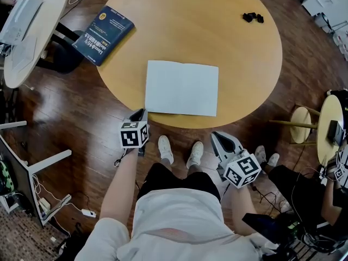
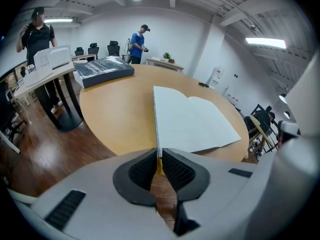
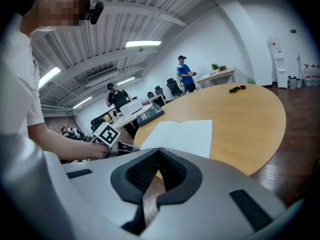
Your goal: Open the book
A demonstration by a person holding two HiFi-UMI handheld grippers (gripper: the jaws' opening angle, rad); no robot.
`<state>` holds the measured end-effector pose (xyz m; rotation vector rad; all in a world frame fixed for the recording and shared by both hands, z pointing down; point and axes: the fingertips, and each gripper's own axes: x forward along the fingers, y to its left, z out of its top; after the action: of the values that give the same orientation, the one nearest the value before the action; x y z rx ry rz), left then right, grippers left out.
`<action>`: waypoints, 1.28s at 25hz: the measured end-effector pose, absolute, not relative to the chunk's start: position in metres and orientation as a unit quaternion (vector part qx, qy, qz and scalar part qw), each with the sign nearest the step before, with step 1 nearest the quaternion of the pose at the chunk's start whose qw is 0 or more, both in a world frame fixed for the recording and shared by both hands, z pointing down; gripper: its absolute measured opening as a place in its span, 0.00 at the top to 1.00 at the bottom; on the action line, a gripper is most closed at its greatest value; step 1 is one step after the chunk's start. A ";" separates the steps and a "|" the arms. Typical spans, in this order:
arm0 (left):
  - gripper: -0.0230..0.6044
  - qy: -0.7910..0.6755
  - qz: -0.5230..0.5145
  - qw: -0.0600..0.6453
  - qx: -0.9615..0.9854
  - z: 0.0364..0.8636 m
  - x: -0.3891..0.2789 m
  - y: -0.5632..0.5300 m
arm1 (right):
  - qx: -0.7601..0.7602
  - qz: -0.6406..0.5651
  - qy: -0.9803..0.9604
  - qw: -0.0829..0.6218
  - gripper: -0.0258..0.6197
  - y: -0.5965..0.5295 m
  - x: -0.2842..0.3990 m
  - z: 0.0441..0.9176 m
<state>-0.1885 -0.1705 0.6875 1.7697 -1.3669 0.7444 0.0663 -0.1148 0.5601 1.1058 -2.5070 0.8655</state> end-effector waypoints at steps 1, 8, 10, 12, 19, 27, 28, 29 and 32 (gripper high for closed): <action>0.92 -0.536 0.294 0.385 0.691 0.689 -0.189 -0.169 | 0.383 0.300 -0.864 0.133 0.96 -0.115 0.067 0.561; 0.92 -0.570 0.243 0.367 0.694 0.657 -0.202 -0.162 | 0.384 0.292 -0.867 0.126 0.96 -0.117 0.069 0.551; 0.92 -0.575 0.223 0.350 0.705 0.635 -0.205 -0.163 | 0.382 0.282 -0.871 0.123 0.96 -0.120 0.068 0.544; 0.92 -0.572 0.195 0.325 0.727 0.605 -0.203 -0.166 | 0.378 0.270 -0.877 0.119 0.96 -0.124 0.066 0.533; 0.95 -0.565 0.061 0.225 0.792 0.457 -0.180 -0.165 | 0.360 0.209 -0.904 0.099 0.96 -0.140 0.056 0.470; 0.95 -0.527 0.009 0.116 0.842 0.333 -0.137 -0.137 | 0.378 0.122 -0.918 0.019 0.96 -0.162 0.074 0.357; 0.95 -0.524 0.004 0.106 0.845 0.322 -0.133 -0.135 | 0.379 0.111 -0.919 0.012 0.96 -0.162 0.078 0.344; 0.95 -0.522 0.000 0.099 0.847 0.313 -0.129 -0.133 | 0.380 0.101 -0.919 0.006 0.96 -0.161 0.081 0.334; 0.95 -0.514 -0.008 0.079 0.854 0.293 -0.118 -0.129 | 0.384 0.080 -0.920 -0.007 0.96 -0.159 0.091 0.312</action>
<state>-0.1175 -0.1290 0.2933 2.5559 -1.5378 -0.0242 0.0913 -0.1587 0.3117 1.2128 -2.9025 0.2514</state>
